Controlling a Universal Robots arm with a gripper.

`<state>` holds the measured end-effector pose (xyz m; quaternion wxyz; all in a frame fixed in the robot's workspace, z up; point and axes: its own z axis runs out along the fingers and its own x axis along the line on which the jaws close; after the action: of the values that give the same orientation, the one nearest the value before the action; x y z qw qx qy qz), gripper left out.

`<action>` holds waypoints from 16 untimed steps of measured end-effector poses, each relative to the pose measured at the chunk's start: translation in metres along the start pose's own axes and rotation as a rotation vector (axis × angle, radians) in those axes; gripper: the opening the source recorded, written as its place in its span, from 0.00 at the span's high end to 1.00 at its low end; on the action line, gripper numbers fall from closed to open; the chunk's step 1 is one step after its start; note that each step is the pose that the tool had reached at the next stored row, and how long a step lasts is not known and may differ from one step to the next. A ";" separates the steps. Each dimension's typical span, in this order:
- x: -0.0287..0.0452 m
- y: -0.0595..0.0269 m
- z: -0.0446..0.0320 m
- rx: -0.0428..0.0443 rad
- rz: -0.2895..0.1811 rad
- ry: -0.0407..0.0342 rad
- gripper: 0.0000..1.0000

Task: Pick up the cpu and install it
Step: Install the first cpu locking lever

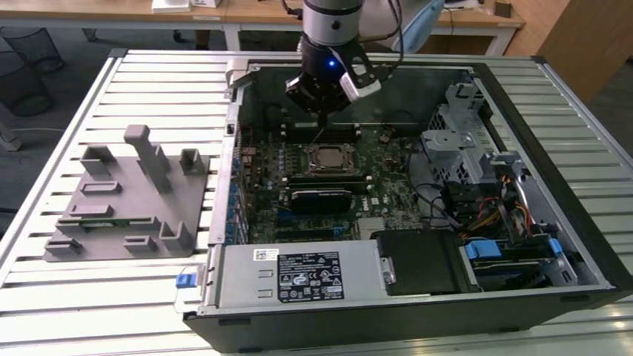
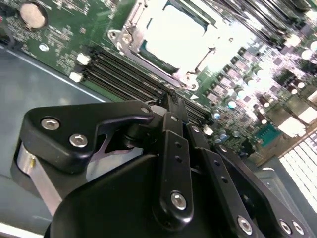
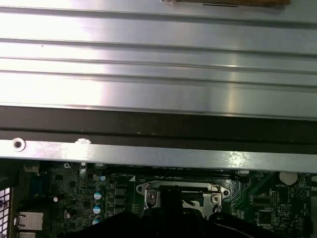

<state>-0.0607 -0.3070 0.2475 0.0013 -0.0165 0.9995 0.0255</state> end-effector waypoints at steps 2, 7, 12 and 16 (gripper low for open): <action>-0.0038 -0.0002 0.0010 -0.0001 0.000 -0.0001 0.89; -0.0095 -0.0005 0.0041 0.0001 0.000 0.0001 0.89; -0.0123 -0.0011 0.0127 0.0000 0.000 0.0000 0.89; -0.0155 -0.0015 0.0191 0.0002 0.000 0.0002 0.89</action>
<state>-0.0451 -0.3070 0.2284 0.0013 -0.0165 0.9995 0.0254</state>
